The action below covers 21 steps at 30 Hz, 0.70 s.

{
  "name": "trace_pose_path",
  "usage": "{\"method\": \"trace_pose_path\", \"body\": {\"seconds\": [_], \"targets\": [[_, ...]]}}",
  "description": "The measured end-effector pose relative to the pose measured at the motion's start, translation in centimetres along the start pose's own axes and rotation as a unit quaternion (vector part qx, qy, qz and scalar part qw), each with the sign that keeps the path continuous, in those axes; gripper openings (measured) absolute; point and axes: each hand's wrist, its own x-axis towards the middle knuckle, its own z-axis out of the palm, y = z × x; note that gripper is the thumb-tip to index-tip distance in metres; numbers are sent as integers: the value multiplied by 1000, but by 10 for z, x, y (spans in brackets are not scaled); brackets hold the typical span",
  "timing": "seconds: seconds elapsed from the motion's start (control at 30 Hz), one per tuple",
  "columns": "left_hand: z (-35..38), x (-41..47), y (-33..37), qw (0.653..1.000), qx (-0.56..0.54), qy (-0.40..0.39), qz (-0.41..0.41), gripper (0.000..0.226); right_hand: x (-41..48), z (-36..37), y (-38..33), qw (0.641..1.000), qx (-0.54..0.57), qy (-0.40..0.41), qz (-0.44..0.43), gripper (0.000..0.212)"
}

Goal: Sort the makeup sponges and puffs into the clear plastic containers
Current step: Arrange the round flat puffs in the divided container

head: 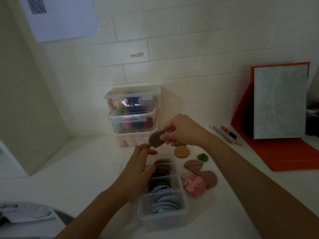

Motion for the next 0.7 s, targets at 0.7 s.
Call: {"method": "trace_pose_path", "body": {"seconds": [0.7], "targets": [[-10, 20, 5, 998, 23, -43, -30, 15, 3, 4, 13, 980, -182, -78, 6, 22]]}}
